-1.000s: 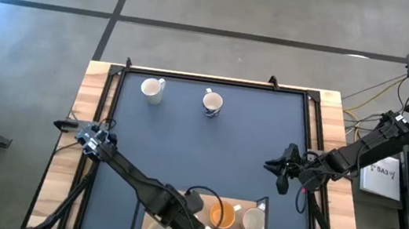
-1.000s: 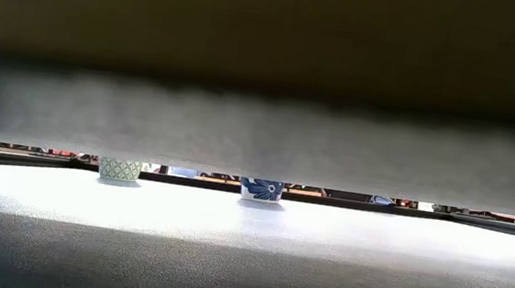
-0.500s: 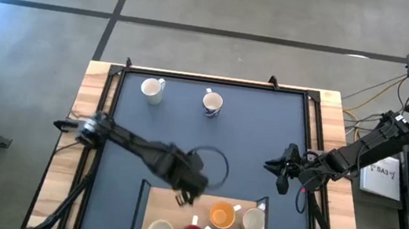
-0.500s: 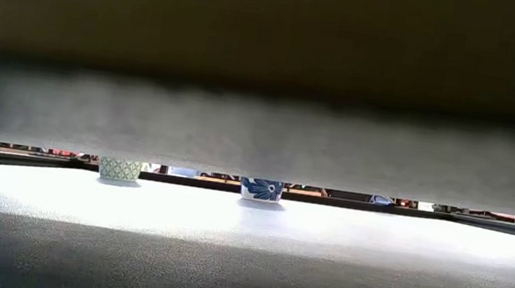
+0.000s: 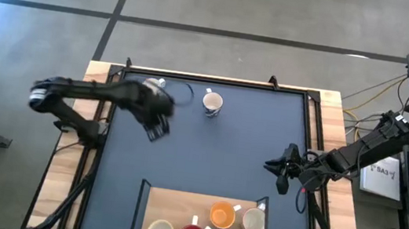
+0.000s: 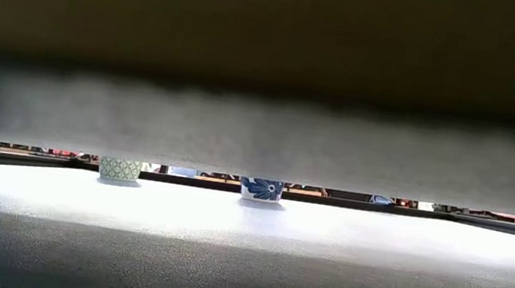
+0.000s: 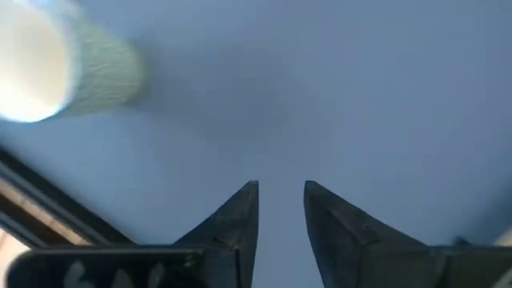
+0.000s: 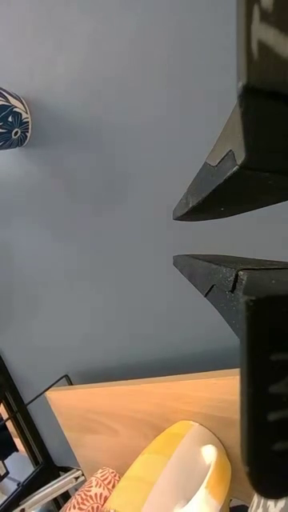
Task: Place coffee mugs
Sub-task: Put the green patterned mug on the shelf
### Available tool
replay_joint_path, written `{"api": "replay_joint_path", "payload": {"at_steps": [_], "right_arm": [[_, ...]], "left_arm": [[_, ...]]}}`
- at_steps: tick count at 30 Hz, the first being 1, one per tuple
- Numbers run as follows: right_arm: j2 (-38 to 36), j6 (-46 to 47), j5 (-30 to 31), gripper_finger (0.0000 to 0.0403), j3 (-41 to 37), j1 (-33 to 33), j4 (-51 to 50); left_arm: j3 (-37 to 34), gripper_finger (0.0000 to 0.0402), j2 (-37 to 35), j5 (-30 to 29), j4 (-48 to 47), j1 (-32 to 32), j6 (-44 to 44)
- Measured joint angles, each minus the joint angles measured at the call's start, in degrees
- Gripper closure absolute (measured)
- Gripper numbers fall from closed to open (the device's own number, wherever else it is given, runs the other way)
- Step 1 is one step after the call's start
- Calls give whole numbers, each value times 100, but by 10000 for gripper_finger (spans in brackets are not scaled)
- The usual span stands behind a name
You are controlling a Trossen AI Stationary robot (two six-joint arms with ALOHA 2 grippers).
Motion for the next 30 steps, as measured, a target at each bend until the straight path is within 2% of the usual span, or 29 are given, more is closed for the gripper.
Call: {"api": "replay_joint_path", "payload": {"at_steps": [3,6,10,15,22,27,30], "right_arm": [[0,-1,2,335,0,0,2],[0,0,1,335,0,1,0],[0,0,2,335,0,2,0],[0,-1,1,335,0,0,0],[0,0,0,335,0,1,1],[0,0,0,335,0,0,2],[0,0,0,335,0,2,1]], "left_arm": [[-605,294,-527,-6,378,789,479],[-976,272,-756,2,702,1454,1151],[-1118,247,-687,33,974,2115,1969],[-1120,229,-379,47,1325,2639,2851],[-1122,238,109,200,1654,3147,3877],[-1027,260,410,219,1800,3349,4062],[-1013,273,558,439,1785,3396,4195]]}}
